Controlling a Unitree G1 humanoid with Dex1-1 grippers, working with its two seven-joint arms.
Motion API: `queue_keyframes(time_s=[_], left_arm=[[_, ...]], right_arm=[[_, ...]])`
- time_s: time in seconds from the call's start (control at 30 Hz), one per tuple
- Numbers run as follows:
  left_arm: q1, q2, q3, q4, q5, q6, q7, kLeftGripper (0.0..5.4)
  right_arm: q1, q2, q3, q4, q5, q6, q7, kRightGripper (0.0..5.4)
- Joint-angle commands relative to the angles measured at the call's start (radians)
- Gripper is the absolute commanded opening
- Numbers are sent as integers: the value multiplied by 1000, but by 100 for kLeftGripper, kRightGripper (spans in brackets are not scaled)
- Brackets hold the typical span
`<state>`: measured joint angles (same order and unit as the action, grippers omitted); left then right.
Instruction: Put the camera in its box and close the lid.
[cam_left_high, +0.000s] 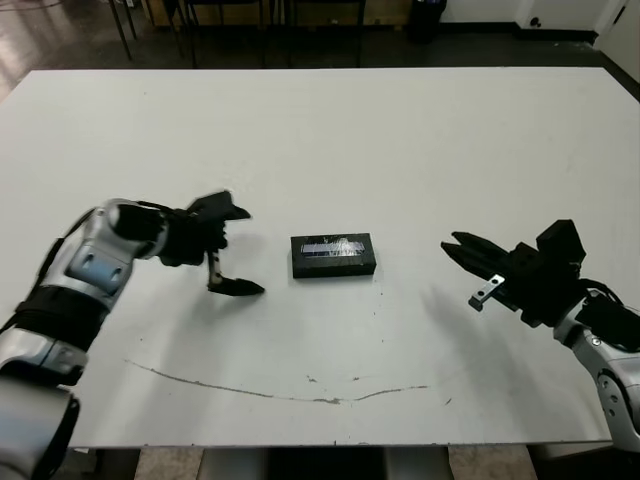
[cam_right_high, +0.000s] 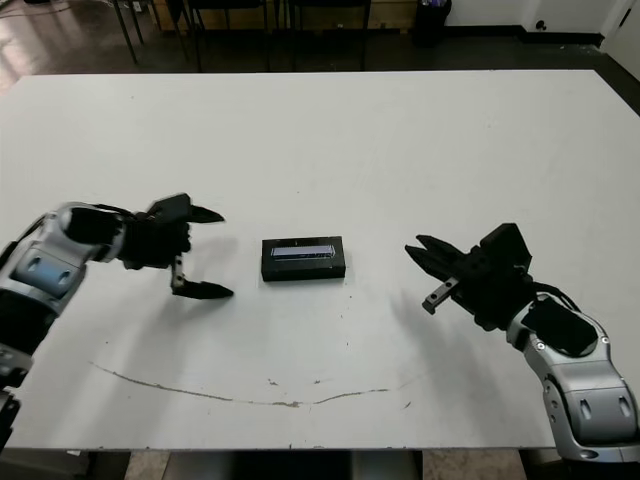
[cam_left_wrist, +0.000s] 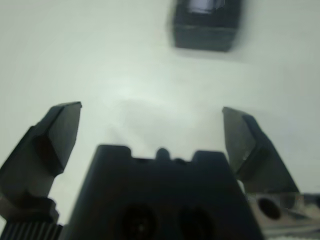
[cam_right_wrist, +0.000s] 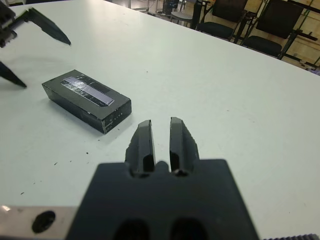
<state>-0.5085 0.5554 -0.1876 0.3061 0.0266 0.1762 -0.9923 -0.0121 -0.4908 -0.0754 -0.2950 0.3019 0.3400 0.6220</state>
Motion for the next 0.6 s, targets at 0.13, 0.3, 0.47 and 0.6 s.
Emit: queue_keyframes(time_s=[0.13,0.3,0.47,0.6], left_arm=[[196,-243,205,-335,-111,147,441,472],[250,-423,158,-594,-158,256,635,357],[252,-543,45,-714,-173,382,747,237],[243,-587,-39,-690,-151,411,798,146]], right_arm=[[-6,1,-1,34,9,-1,7,0],[-15,5,1,29,-3,-3,-16,0],[-21,12,0,36,4,-12,-21,0],[-23,21,-2,41,15,-15,-19,0]])
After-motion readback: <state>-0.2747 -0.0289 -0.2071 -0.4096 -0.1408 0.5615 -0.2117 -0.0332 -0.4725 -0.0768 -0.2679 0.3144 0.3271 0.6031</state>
